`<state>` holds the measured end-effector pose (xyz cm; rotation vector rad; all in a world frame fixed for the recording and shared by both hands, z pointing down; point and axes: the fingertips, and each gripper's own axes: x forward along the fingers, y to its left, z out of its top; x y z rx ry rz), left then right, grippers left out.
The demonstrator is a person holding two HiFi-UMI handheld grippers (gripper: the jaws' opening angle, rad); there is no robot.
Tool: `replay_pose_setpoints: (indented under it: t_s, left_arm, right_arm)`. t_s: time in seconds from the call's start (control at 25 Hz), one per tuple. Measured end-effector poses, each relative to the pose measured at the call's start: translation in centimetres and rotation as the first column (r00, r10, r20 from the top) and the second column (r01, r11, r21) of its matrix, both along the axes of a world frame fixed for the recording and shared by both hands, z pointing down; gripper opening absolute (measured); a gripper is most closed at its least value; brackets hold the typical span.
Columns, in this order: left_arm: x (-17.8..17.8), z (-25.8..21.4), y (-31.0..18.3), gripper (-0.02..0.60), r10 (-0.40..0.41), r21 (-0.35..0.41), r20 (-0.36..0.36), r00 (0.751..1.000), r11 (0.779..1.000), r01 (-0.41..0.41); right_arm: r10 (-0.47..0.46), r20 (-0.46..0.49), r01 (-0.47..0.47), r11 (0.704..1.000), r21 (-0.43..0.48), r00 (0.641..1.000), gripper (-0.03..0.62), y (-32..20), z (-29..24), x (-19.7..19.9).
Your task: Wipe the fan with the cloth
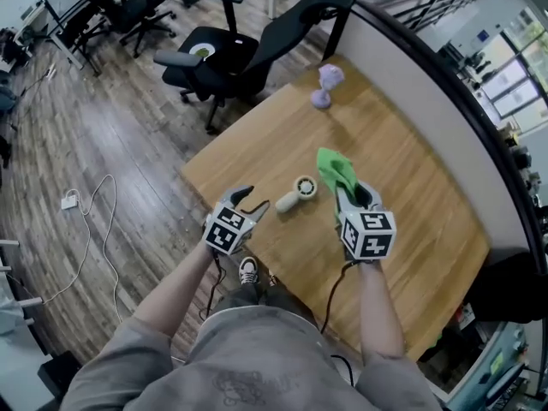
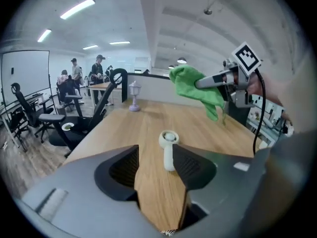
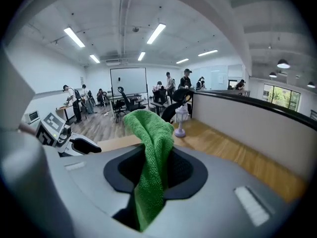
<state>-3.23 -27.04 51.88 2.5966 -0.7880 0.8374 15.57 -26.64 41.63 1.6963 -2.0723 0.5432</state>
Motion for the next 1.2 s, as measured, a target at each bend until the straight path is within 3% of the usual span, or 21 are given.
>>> replay_pose_setpoints:
  t_s: [0.16, 0.28, 0.48, 0.72, 0.88, 1.0, 1.2]
  left_arm:
    - [0.3, -8.2, -1.7, 0.182, -0.013, 0.1, -0.114, 0.993, 0.995, 0.024]
    - [0.6, -14.7, -2.4, 0.158, 0.006, 0.203, -0.187, 0.982, 0.979, 0.033]
    - [1.5, -24.2, -0.4, 0.154, 0.096, 0.398, -0.226, 0.969, 0.917, 0.003]
    - [0.3, -31.7, 2.2, 0.103, 0.117, 0.506, -0.312, 0.943, 0.86, 0.061]
    - [-1.8, -34.2, 3.7, 0.094, 0.062, 0.495, -0.363, 0.93, 0.858, 0.136]
    - [-3.3, -34.9, 4.3, 0.046, 0.037, 0.495, -0.368, 0.929, 0.854, 0.162]
    - [-4.3, -34.4, 5.2, 0.027, 0.022, 0.487, -0.355, 0.935, 0.858, 0.165]
  right_arm:
    - [-0.014, 0.027, 0.01, 0.991, 0.137, 1.0, 0.1, 0.8, -6.5, -1.1]
    - [-0.046, 0.024, 0.039, 0.972, 0.232, 0.999, 0.1, 1.6, -11.2, -2.3]
    - [-0.094, -0.017, 0.094, 0.93, 0.356, 0.995, 0.1, 4.7, -18.0, -3.5]
    - [-0.113, -0.039, 0.119, 0.891, 0.439, 0.993, 0.1, 7.9, -22.6, -4.4]
    - [-0.11, -0.044, 0.118, 0.874, 0.472, 0.993, 0.1, 9.9, -24.6, -4.6]
    - [-0.112, -0.037, 0.116, 0.867, 0.484, 0.993, 0.1, 11.1, -25.4, -4.8]
    - [-0.15, -0.03, 0.147, 0.879, 0.453, 0.988, 0.098, 12.3, -24.9, -5.6]
